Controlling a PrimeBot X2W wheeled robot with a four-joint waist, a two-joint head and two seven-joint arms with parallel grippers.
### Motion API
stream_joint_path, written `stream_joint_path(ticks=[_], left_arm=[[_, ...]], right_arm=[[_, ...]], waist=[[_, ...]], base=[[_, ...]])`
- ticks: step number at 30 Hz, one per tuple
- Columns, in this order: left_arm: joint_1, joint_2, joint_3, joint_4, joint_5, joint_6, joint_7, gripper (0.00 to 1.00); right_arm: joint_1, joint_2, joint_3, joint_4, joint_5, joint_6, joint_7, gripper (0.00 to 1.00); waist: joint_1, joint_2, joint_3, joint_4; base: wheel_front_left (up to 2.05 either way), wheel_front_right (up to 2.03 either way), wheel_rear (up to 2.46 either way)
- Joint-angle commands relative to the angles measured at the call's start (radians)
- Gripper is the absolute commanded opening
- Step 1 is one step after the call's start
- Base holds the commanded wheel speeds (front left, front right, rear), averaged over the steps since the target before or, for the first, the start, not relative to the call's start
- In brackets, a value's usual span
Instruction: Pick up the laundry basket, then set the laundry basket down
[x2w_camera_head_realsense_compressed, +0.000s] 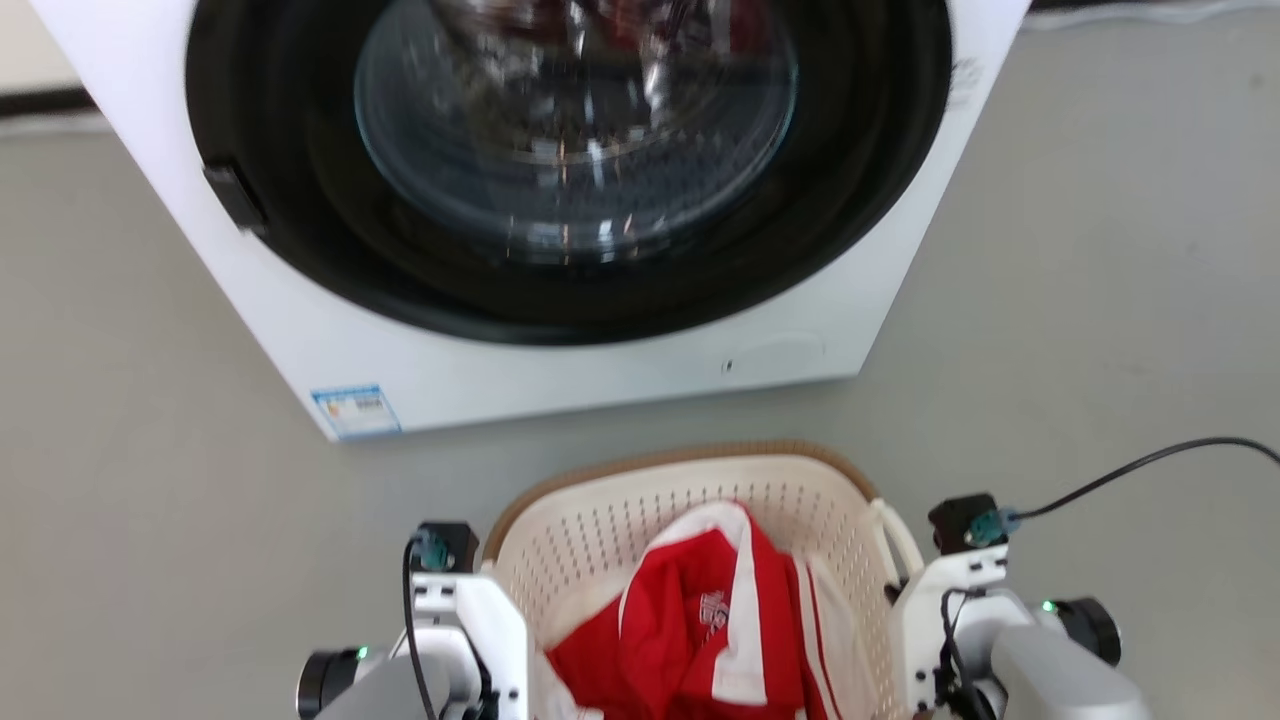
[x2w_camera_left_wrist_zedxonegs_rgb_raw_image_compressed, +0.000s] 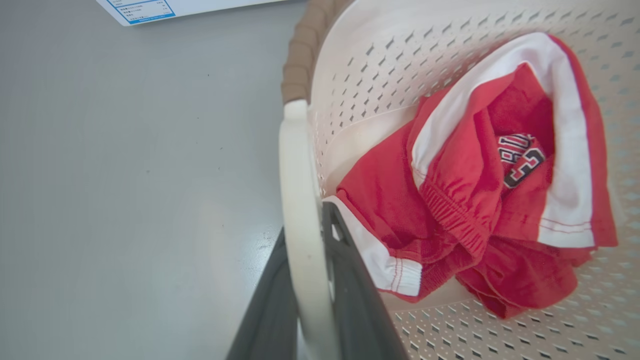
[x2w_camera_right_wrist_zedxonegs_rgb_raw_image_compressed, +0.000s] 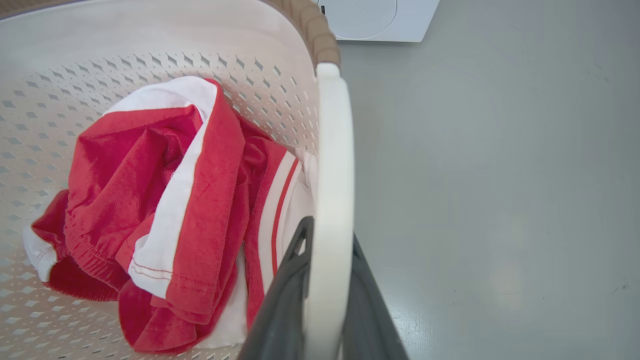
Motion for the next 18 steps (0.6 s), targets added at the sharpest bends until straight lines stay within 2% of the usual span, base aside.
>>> stream_joint_path(ticks=[1,7,18], left_arm=[[0.013,0.007,0.001,-0.006,-0.003,-0.022,0.009,0.00],[0.060,0.007,-0.015,-0.004,-0.014,-0.042,0.037,0.00],[0.079,0.007,-0.036,-0.014,-0.023,-0.056,0.067,0.00]], right_arm=[[0.018,0.021,0.041,-0.037,0.016,0.008,0.007,0.00],[0.049,0.022,0.089,-0.050,0.063,0.008,0.046,0.00],[0.054,0.019,0.175,-0.080,0.122,0.008,0.110,0.00]], waist=[[0.0000,0.0000,-0.101,-0.023],[0.0000,0.0000,-0.182,-0.023],[0.0000,0.0000,-0.230,-0.016]], base=[[0.00,0.00,0.00],[0.00,0.00,0.00],[0.00,0.00,0.00]])
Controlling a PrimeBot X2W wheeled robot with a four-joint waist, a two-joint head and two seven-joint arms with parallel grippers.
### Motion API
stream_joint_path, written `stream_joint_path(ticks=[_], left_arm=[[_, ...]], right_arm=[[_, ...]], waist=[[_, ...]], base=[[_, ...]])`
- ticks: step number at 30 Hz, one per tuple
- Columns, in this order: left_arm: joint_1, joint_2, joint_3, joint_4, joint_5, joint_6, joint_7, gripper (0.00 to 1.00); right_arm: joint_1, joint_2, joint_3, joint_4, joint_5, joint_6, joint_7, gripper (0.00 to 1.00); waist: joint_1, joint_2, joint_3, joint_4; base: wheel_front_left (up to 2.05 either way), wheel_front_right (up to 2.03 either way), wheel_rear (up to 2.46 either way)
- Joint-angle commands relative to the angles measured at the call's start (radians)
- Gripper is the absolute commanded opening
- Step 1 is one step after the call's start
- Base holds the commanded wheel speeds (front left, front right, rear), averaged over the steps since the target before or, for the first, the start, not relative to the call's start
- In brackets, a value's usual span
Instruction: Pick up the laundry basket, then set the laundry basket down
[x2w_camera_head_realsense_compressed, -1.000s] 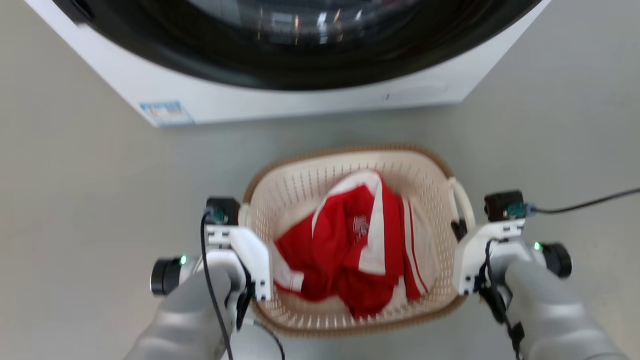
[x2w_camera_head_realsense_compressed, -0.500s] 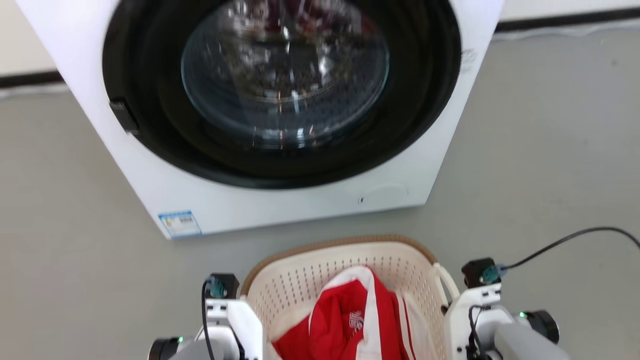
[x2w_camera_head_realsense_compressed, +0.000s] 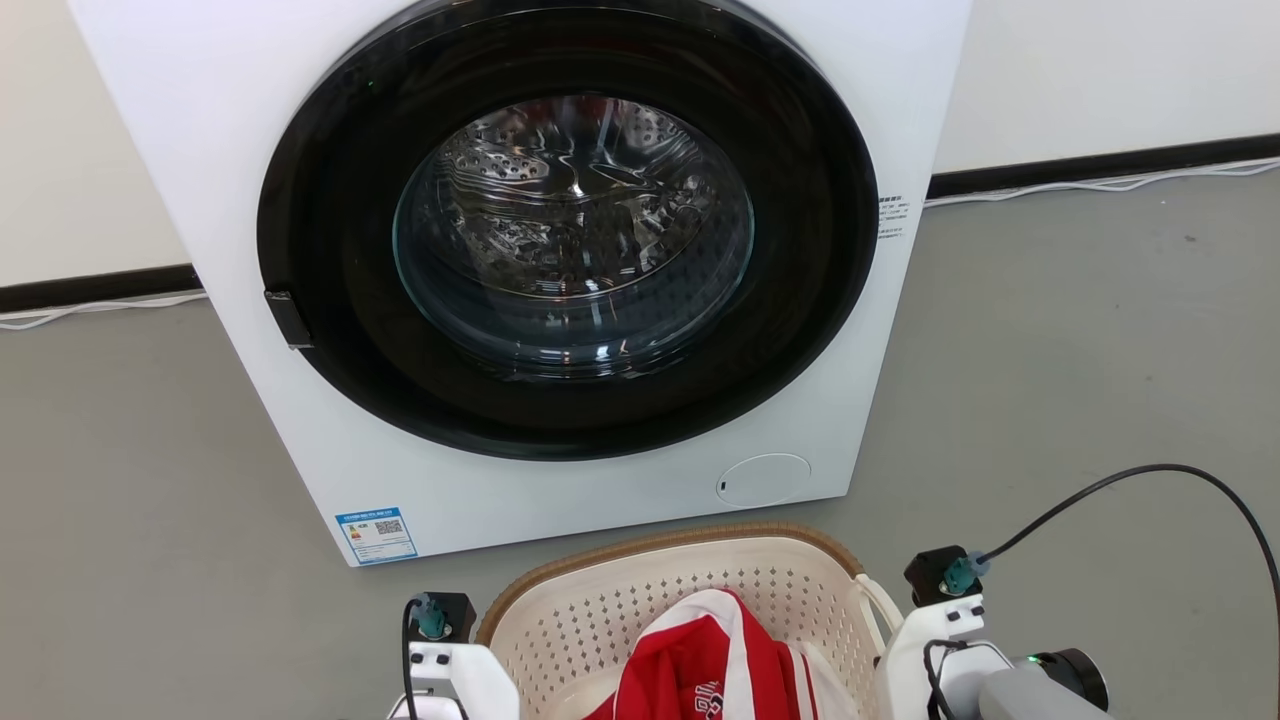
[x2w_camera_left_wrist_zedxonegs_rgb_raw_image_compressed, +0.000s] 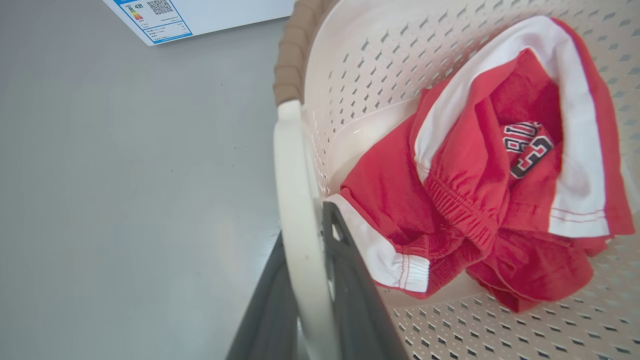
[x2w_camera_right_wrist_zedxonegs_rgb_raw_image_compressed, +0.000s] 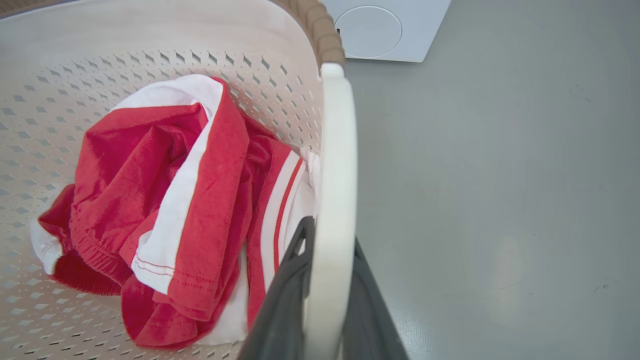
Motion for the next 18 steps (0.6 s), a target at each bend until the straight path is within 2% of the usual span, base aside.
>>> stream_joint_path(ticks=[1,18], left_arm=[[-0.016,-0.006,0.004,-0.021,-0.001,-0.024,-0.003,0.00],[-0.038,-0.006,-0.009,-0.025,-0.013,-0.018,-0.025,0.00]], right_arm=[[-0.016,0.025,0.028,-0.041,0.007,0.009,-0.006,0.00],[-0.019,0.010,0.129,-0.065,0.100,0.009,-0.007,0.00]], waist=[[0.0001,-0.0001,-0.002,0.000],[0.0001,-0.0001,0.018,-0.009]], base=[[0.00,0.00,0.00],[0.00,0.00,0.00]])
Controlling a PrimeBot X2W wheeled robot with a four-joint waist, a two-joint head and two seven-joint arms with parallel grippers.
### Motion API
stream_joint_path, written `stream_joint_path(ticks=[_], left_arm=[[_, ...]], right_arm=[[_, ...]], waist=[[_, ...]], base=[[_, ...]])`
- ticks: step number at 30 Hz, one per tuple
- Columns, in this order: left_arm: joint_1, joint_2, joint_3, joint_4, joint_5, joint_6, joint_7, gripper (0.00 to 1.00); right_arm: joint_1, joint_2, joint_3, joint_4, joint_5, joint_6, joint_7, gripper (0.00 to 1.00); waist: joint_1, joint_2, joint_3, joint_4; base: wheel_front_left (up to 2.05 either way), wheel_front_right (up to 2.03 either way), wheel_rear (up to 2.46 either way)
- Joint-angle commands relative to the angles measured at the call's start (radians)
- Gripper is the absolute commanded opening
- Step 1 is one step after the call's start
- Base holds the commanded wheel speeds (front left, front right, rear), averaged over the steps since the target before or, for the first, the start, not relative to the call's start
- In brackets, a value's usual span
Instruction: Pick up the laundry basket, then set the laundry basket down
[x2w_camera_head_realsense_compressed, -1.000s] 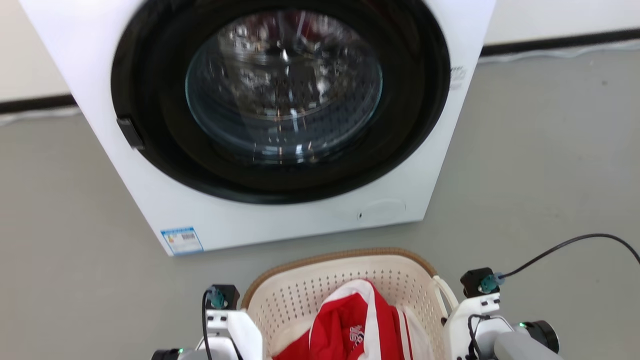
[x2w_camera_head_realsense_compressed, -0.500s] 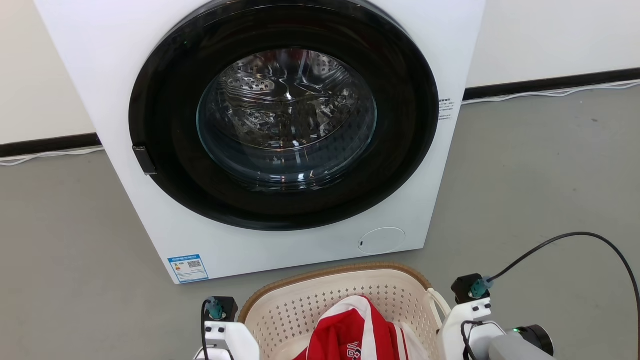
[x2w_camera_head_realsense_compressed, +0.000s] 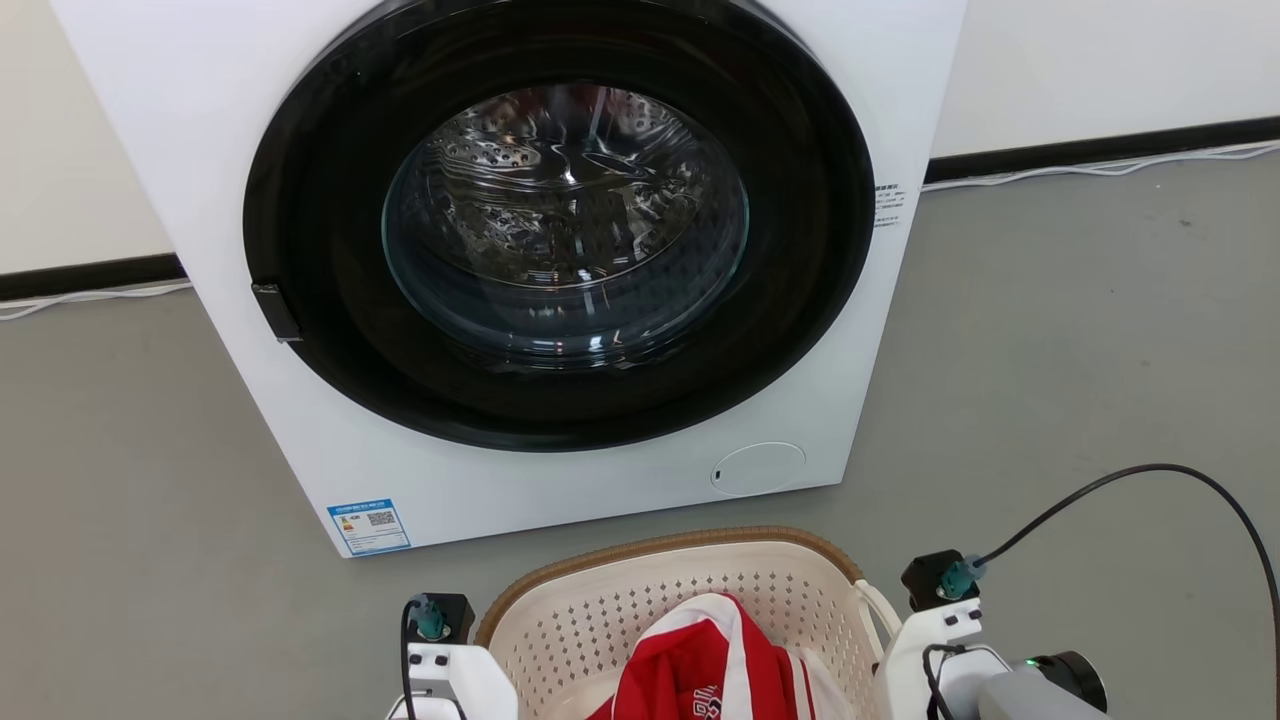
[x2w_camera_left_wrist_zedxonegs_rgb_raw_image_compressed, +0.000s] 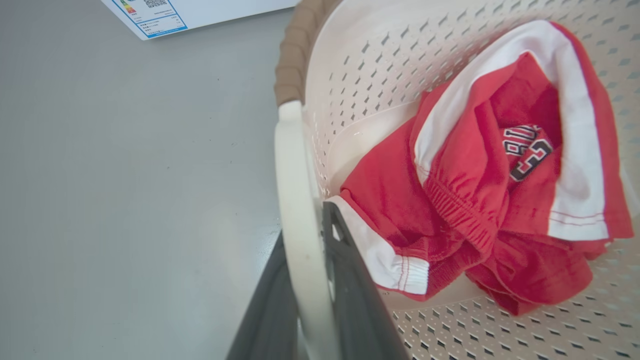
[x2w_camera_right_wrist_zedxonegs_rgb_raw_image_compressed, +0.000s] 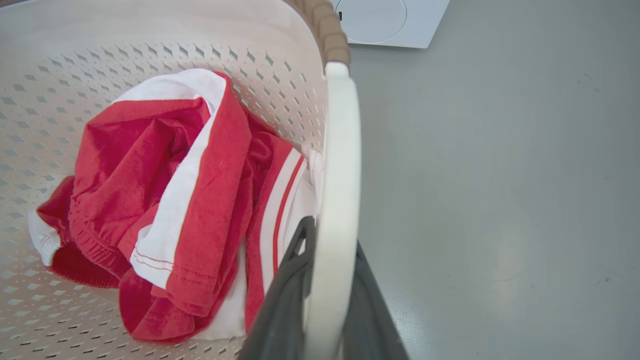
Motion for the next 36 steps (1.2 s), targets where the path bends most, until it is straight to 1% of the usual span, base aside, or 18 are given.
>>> stream_joint_path(ticks=[1,24,27,32,36], left_arm=[[-0.039,-0.010,0.005,-0.024,0.001,-0.018,-0.019,0.00],[-0.048,-0.010,-0.015,-0.027,-0.015,-0.010,-0.015,0.00],[-0.052,-0.010,-0.016,-0.027,-0.016,-0.006,-0.020,0.00],[-0.068,-0.010,-0.009,-0.023,-0.021,0.020,-0.058,0.00],[-0.084,-0.010,-0.009,-0.017,-0.021,0.027,-0.076,0.00]], right_arm=[[-0.019,0.029,0.025,-0.038,0.012,0.017,-0.015,0.00],[-0.046,0.021,0.114,-0.025,0.096,0.017,-0.052,0.00],[-0.052,0.020,0.126,-0.029,0.104,0.017,-0.066,0.00],[-0.065,0.011,0.149,-0.032,0.103,0.017,-0.120,0.00],[-0.073,0.000,0.163,-0.031,0.105,0.017,-0.169,0.00]], waist=[[0.0000,-0.0001,0.002,-0.001],[0.0000,-0.0001,0.013,-0.003],[0.0000,-0.0001,0.020,-0.002],[0.0000,-0.0001,0.046,0.003],[0.0000,-0.0001,0.079,0.011]], base=[[0.00,0.00,0.00],[0.00,0.00,0.00],[0.00,0.00,0.00],[0.00,0.00,0.00],[0.00,0.00,0.00]])
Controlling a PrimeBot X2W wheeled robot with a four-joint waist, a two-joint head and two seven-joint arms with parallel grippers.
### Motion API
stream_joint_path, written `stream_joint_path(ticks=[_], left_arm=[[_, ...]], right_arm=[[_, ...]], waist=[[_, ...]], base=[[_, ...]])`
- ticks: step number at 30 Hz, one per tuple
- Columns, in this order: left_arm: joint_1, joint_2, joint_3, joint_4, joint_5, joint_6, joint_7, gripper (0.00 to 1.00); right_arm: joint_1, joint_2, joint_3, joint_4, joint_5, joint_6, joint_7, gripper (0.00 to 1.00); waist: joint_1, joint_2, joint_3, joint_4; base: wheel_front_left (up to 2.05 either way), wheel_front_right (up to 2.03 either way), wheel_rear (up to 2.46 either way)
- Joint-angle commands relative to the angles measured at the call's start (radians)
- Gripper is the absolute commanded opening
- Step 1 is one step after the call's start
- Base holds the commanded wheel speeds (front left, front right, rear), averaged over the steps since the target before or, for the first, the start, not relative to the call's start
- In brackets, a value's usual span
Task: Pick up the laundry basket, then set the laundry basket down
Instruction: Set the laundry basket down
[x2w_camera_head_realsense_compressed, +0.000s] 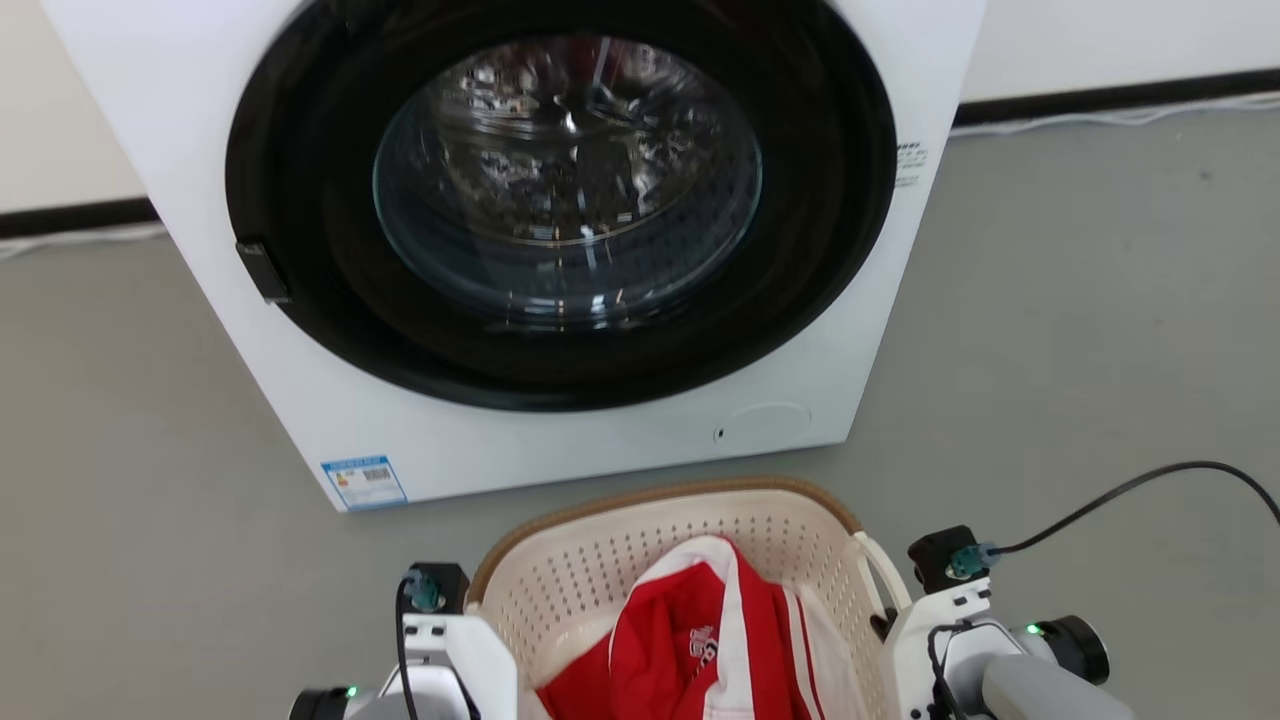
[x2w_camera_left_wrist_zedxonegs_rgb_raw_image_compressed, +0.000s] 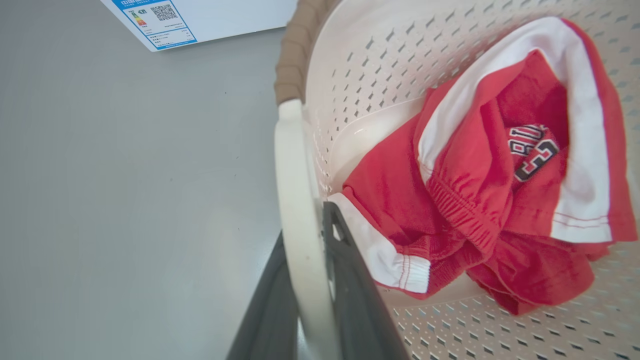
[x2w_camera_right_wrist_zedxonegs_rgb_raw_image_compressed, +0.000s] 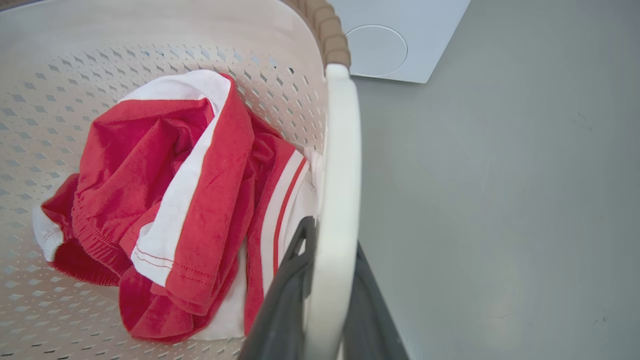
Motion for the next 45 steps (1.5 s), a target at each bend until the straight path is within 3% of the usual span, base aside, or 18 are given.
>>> stream_joint_path(ticks=[1,8,12,24,33,45], left_arm=[[-0.062,-0.010,0.014,-0.015,0.006,0.001,-0.019,0.00],[-0.140,-0.010,0.010,-0.010,0.026,0.026,-0.072,0.00],[-0.208,-0.010,0.006,-0.017,0.046,0.065,-0.128,0.00],[-0.401,-0.010,0.011,-0.050,0.076,0.138,-0.247,0.00],[-0.500,-0.010,0.040,-0.036,0.105,0.169,-0.292,0.00],[-0.535,-0.001,0.129,-0.071,0.212,0.197,-0.295,0.00]], right_arm=[[-0.037,0.017,0.018,-0.031,0.000,0.017,-0.062,0.00],[-0.083,-0.001,0.027,-0.021,0.001,0.017,-0.170,0.00],[-0.138,-0.018,0.030,-0.017,0.000,0.017,-0.252,0.00],[-0.308,-0.082,-0.003,-0.036,-0.006,0.017,-0.324,0.00],[-0.364,-0.125,-0.140,-0.124,-0.099,0.017,-0.326,0.00],[-0.319,-0.098,-0.307,-0.173,-0.250,0.017,-0.326,0.00]], waist=[[0.0000,-0.0001,0.030,0.007],[0.0000,-0.0001,0.169,0.028],[0.0000,-0.0001,0.307,0.041],[0.0000,-0.0001,0.644,0.057],[0.0000,-0.0001,0.786,0.056],[0.0000,-0.0001,0.858,0.055]], base=[[0.00,0.00,0.00],[0.00,0.00,0.00],[0.00,0.00,0.00],[0.00,0.00,0.00],[0.00,0.00,0.00],[0.00,0.00,0.00]])
